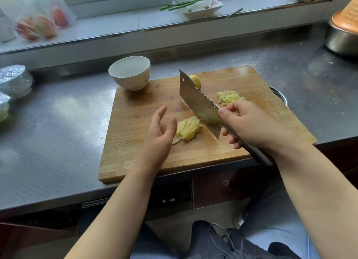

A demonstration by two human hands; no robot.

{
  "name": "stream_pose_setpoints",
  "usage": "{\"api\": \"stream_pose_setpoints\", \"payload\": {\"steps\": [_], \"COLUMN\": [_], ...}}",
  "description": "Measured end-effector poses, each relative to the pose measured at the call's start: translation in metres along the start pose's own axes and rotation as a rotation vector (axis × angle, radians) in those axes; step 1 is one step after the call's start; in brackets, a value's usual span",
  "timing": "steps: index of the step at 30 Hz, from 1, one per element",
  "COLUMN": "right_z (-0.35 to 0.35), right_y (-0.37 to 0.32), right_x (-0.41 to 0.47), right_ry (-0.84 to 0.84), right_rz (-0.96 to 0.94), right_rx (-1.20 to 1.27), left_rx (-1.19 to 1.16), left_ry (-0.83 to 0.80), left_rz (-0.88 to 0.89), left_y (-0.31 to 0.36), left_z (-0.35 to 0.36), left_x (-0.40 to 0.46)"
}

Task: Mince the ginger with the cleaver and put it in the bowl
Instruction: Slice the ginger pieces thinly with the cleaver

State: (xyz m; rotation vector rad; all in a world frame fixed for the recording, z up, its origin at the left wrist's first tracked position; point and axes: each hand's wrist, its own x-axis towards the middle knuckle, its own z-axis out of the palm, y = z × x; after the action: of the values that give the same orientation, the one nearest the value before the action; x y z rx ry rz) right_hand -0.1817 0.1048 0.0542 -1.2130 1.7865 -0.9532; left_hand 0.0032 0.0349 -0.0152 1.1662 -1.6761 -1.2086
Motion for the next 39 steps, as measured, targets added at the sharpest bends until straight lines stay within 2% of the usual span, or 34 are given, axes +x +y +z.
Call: {"api": "stream_pose_setpoints", "payload": {"steps": [3,9,12,14,18,21,25,31,33,39], "right_z": [-0.002,-0.009,-0.011,-0.013,-0.018,-0.019,-0.020,-0.024,-0.024,-0.026], "right_y": [0.000,0.004,0.005,0.007,0.012,0.013,0.013,0.014,0.013,0.015], "right_x": [0.000,-0.002,-0.001,-0.001,-0.001,0.000,-0.001,-0.002,-0.002,-0.002], "right_ry": [-0.005,-0.007,0.000,0.008,0.026,0.037,0.042,0.050,0.047,0.028], "right_rz": [-0.002,0.006,0.006,0.005,0.011,0.015,0.015,0.008,0.008,0.001], "right_rx": [-0.002,-0.002,0.004,0.003,0.028,0.042,0.051,0.031,0.031,0.007], "left_rx": [-0.144,-0.315,-0.359,-0.213,0.630,0.887,0.972,0.834,0.817,0.963], "left_ry": [0.102,0.197,0.183,0.130,-0.010,-0.061,-0.010,-0.105,-0.107,0.040], "left_rz": [-0.043,-0.078,-0.111,-0.091,0.008,0.031,0.134,0.228,0.219,0.090], "left_y": [0.008,0.014,0.018,0.013,0.003,0.001,-0.005,-0.009,-0.008,-0.013], "left_z": [0.018,0.046,0.052,0.049,0.042,0.052,0.053,0.032,0.030,0.026], "left_x": [0.007,0.006,0.004,0.005,0.010,0.009,0.025,0.046,0.044,0.020]}}
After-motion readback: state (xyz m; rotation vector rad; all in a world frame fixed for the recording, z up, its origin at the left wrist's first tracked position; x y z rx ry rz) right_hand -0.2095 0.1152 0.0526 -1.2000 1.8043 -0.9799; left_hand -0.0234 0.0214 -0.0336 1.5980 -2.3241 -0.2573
